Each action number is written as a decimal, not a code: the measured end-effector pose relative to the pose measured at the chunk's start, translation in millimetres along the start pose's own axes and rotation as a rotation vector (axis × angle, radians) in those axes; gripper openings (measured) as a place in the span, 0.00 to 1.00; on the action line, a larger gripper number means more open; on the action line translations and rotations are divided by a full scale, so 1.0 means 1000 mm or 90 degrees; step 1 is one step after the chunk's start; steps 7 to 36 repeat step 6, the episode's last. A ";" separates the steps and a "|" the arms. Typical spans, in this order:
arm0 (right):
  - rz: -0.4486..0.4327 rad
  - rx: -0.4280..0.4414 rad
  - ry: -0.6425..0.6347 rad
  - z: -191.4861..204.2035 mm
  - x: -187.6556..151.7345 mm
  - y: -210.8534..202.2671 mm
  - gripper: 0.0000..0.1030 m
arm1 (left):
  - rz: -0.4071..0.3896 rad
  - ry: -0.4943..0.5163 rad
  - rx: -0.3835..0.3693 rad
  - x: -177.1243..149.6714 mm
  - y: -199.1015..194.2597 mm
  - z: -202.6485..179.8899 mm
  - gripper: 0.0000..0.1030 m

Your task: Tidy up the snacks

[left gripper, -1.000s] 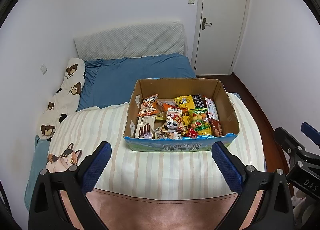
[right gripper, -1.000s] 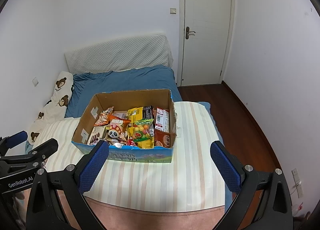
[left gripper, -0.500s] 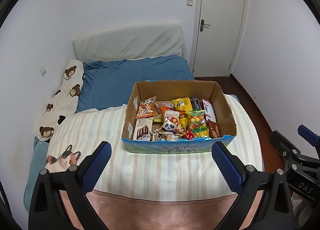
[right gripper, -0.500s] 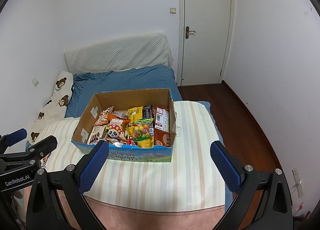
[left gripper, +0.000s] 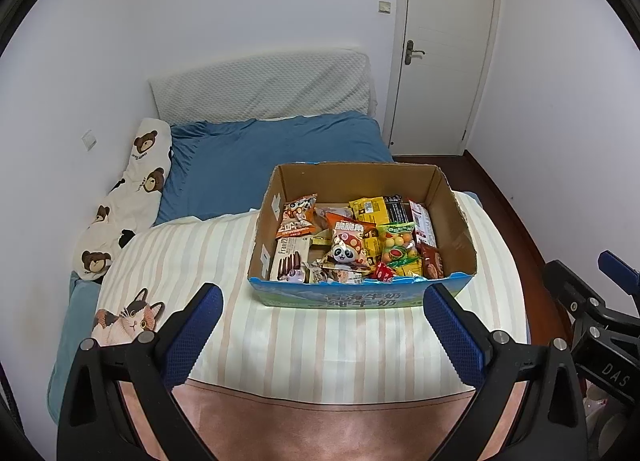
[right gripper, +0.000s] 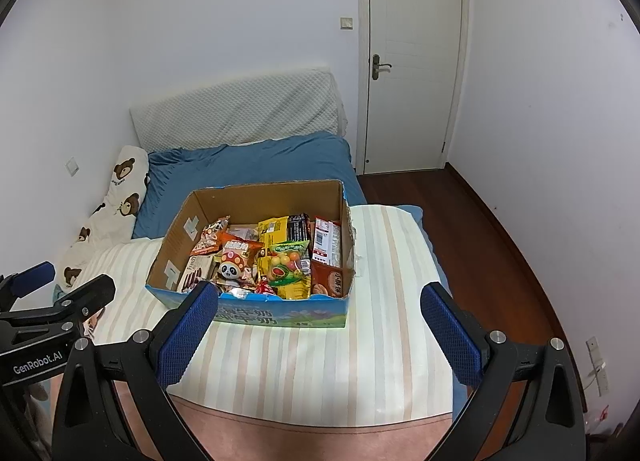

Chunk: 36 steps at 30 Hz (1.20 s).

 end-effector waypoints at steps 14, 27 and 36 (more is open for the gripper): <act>-0.002 -0.001 -0.002 0.001 0.002 -0.003 1.00 | -0.009 -0.002 0.006 0.001 -0.004 -0.001 1.00; -0.002 -0.001 -0.002 0.001 0.002 -0.003 1.00 | -0.009 -0.002 0.006 0.001 -0.004 -0.001 1.00; -0.002 -0.001 -0.002 0.001 0.002 -0.003 1.00 | -0.009 -0.002 0.006 0.001 -0.004 -0.001 1.00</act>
Point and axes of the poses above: each gripper's, at about its wrist camera, not at the fingertips, and y roughly the way its jaws point, z to its left, x to its top, the point moved 7 cm from there along y, roughly the way its jaws point, and after that the axes turned 2 degrees about x, right-handed, at the moved point
